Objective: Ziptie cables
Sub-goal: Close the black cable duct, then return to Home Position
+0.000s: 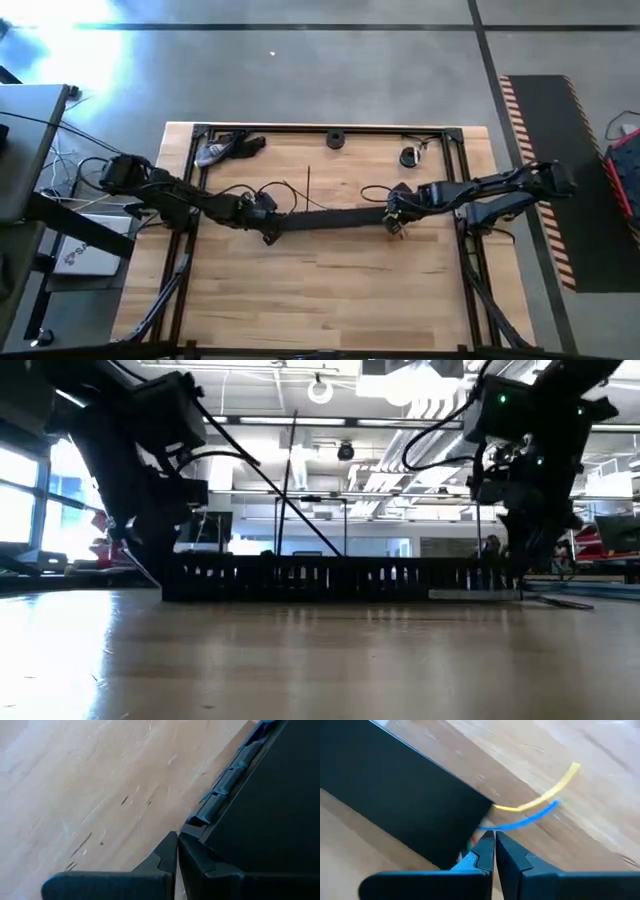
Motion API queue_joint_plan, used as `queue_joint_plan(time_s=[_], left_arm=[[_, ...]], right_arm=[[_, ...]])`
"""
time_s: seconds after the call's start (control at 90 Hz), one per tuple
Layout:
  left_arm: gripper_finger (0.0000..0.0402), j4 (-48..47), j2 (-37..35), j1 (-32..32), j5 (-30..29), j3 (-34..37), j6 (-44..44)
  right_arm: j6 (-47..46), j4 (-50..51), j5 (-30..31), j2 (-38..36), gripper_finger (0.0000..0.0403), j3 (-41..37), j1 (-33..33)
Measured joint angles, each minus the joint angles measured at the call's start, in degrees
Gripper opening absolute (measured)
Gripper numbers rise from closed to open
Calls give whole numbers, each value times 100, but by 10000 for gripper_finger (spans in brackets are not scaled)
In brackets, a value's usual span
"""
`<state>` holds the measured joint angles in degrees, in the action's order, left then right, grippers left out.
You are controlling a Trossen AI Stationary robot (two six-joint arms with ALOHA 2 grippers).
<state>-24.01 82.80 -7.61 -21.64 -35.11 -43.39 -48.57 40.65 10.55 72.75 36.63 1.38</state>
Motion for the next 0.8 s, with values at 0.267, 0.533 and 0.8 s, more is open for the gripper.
queue_joint_plan(time_s=[0.267, 0.533, 0.8], left_arm=[[0, -776, -536, -95, 19, -34, -70], [0, -675, -746, -403, 257, -29, -395], [0, -1389, -1565, -1067, -442, -24, -1487]], right_arm=[[-83, 609, 156, -546, 0, 99, -307], [-721, 59, 251, -605, 0, -528, -744], [-531, 71, 421, -1190, 0, -471, -1421]])
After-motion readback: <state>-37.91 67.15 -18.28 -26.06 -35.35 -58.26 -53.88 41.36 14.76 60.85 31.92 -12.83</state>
